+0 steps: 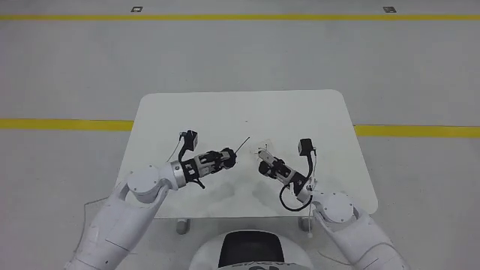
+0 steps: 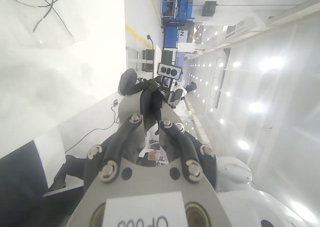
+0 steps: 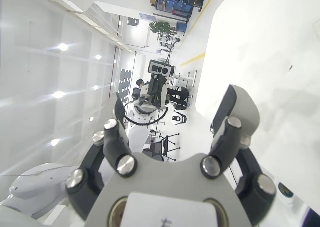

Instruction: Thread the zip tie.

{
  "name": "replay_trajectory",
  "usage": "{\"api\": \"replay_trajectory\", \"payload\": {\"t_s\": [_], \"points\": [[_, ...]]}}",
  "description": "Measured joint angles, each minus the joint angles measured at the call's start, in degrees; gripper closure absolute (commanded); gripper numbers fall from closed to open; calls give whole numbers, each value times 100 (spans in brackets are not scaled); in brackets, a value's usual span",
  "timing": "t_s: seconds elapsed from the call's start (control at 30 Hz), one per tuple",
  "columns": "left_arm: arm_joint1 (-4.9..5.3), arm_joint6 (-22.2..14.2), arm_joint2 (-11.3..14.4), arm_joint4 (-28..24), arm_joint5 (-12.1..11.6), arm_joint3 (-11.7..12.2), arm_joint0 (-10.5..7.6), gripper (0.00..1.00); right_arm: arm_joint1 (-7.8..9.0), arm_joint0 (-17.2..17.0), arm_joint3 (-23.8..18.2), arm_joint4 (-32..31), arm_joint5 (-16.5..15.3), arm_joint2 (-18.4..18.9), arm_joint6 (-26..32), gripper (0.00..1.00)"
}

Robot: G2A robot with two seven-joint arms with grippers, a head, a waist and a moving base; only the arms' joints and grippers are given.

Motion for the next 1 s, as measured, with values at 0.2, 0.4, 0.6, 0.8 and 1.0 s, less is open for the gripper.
{"api": "replay_trajectory", "payload": {"t_s": [0.2,0.4,0.6,0.8,1.0], "points": [[18,-99,-25,145,-98,-7,-15,100,-1,-1,-1,-4,0,-4,-24,0],[10,-273,73,-36,-2,17,-120,100,6,3,42,61,3,52,5,0],[134,-1735,-75,-187,146,410,-431,100,148,-51,311,882,0,750,1710,0],[212,-2727,-121,-494,118,760,-591,100,163,89,791,1686,0,1275,3797,0],[243,-2324,15,262,-218,662,-688,100,125,257,1100,1832,0,1258,4538,0]]}}
